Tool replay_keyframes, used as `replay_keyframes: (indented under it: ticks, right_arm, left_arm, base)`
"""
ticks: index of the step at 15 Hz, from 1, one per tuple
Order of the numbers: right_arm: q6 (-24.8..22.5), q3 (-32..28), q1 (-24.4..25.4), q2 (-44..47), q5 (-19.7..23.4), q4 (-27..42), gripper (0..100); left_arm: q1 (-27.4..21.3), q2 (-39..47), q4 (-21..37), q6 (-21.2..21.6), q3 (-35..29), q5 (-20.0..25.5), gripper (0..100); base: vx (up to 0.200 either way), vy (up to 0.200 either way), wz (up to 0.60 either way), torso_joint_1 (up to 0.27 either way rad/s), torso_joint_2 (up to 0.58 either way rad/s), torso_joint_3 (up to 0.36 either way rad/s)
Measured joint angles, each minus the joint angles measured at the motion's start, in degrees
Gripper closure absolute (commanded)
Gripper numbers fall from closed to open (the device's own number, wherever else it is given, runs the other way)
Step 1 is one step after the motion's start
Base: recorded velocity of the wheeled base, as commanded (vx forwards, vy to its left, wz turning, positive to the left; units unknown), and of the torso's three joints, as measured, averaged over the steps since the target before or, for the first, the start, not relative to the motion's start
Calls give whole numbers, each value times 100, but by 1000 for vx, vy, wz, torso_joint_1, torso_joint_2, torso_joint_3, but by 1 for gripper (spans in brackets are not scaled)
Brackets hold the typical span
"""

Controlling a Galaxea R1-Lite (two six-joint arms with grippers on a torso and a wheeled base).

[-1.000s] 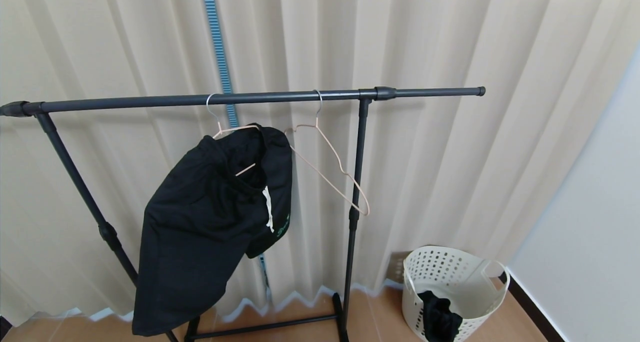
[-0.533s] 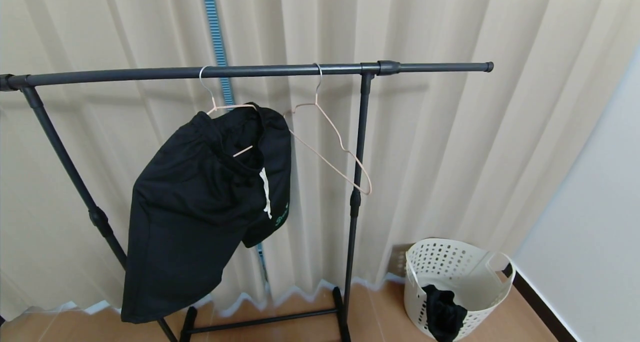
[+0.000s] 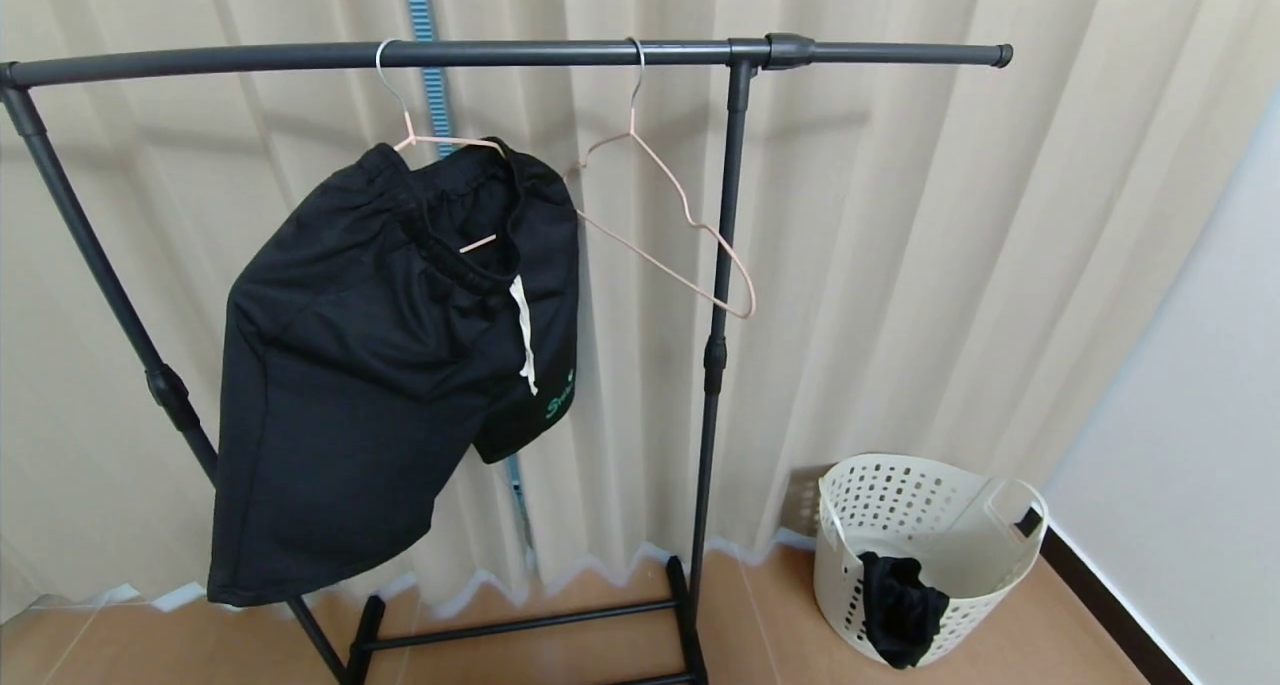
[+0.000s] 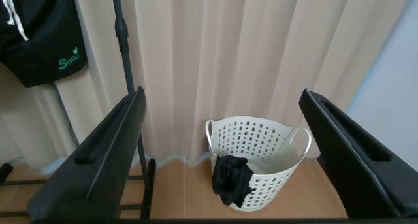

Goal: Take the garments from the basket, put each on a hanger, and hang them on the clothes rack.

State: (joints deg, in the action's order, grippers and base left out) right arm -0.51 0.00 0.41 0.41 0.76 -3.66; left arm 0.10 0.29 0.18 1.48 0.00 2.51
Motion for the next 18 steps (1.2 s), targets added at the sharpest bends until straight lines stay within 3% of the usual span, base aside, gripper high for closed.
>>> replay_keyframes:
  ticks: [14, 18]
  right_arm:
    - [9, 0, 0, 2, -35, -9, 0]
    - [29, 0, 0, 2, -80, -20, 0]
  left_arm:
    - [-2, 1, 2, -9, 0, -5, 0]
    - [-2, 1, 0, -11, 0, -6, 0]
  base:
    - [0, 0, 0, -102, 470, 360]
    - [0, 0, 0, 1, 46, 43]
